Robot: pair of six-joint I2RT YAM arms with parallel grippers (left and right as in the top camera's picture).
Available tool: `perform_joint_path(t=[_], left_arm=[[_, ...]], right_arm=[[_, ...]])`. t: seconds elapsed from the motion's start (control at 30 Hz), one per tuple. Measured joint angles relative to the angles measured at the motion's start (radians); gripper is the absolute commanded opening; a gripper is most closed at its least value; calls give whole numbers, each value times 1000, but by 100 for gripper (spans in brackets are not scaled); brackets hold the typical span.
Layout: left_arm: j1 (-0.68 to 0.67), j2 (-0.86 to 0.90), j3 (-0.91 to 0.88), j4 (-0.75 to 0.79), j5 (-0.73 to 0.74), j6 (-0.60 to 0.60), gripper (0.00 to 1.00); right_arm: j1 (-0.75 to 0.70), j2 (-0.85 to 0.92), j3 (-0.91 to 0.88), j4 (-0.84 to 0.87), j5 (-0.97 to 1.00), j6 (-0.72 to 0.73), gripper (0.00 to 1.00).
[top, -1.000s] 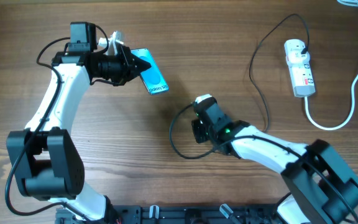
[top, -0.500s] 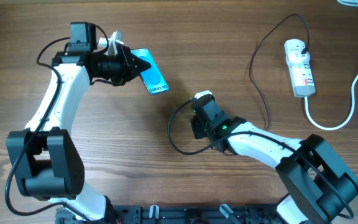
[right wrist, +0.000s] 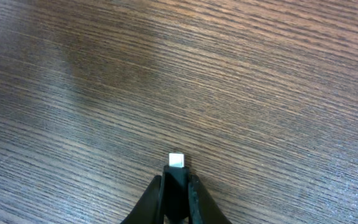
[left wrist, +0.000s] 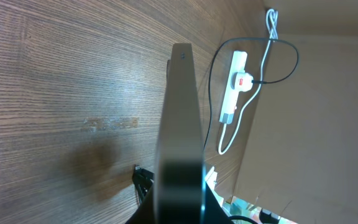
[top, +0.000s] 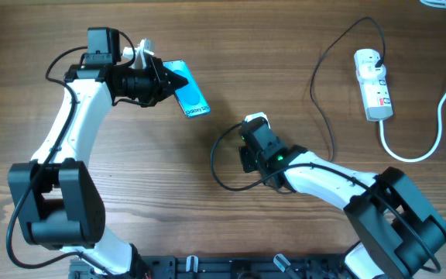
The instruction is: Plug charger to phone and switch on socket
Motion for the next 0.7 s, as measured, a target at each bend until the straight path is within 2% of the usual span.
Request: perform_joint_path(t=[0.13, 0.47, 0.7], left_arm=[[0, 0, 0, 0, 0, 0, 4], [0, 0, 0, 0, 0, 0, 4], [0, 0, 0, 0, 0, 0, 4]], right_arm=[[0, 0, 0, -2, 0, 5, 4], [0, -3, 20, -49, -6, 9, 5], [0, -76, -13, -143, -43, 13, 4]])
